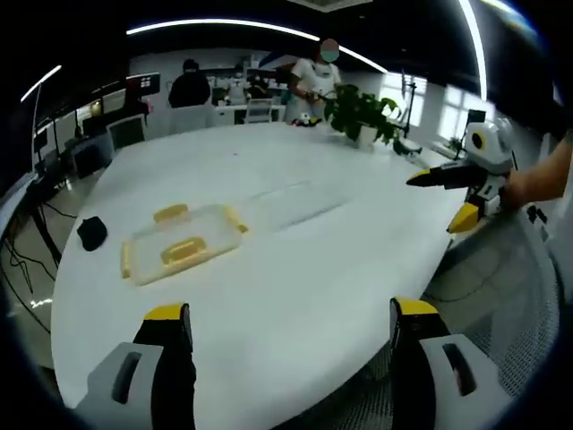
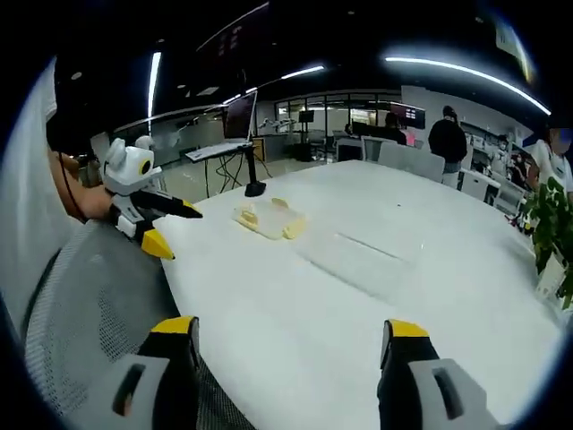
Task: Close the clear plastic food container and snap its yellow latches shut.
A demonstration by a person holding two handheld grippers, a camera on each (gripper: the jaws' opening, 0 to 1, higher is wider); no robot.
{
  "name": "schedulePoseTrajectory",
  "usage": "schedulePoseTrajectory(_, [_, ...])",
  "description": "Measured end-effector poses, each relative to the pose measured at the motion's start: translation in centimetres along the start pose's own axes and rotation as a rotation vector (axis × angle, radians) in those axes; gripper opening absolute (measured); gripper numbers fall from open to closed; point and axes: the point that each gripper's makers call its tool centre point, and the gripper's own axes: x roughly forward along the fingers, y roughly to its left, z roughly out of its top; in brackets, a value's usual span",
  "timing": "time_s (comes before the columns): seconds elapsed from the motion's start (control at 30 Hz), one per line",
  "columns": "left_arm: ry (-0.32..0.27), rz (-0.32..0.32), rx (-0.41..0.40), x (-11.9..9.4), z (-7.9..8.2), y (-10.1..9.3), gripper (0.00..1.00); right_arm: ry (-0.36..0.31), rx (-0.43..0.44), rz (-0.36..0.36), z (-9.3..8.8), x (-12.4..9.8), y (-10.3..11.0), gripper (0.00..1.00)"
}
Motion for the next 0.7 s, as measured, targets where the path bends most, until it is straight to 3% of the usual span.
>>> schedulePoseTrajectory(0.17, [-0.018, -0.033, 0.067, -1.0, 1.9, 0.4, 0.87, 0.017, 0.022, -0.043, 0.0, 0.1, -1.4, 0.83])
schedulePoseTrajectory(0.27, [-0.034, -0.052, 0.084, -1.3, 2.8, 1.0, 0.84, 0.061, -0.02, -0.01, -0.4, 0.4, -0.6, 0.83])
schedulePoseTrajectory(0.37, [-0.032, -0.055, 0.095, -1.1, 2.9, 1.6, 0.83, 0.084, -0.047, 0.003, -0.5, 1.1, -0.1, 0.81])
schedulePoseTrajectory(0.47, [-0.013, -0.048, 0.178, -1.1, 3.0, 2.2, 0.77, 0.09, -0.068, 0.01, 0.1, 1.5, 0.3, 0.8])
schedulePoseTrajectory(0.6, [-0.028, -0.064, 0.176, -0.9, 3.8, 2.6, 0.8, 0.099, -0.096, 0.028, 0.9, 2.0, 0.5, 0.78])
schedulePoseTrajectory(0.7, [0.012, -0.104, 0.224, -0.7, 3.3, 2.7, 0.74, 0.114, -0.095, 0.035, 1.1, 2.3, 0.0, 0.75])
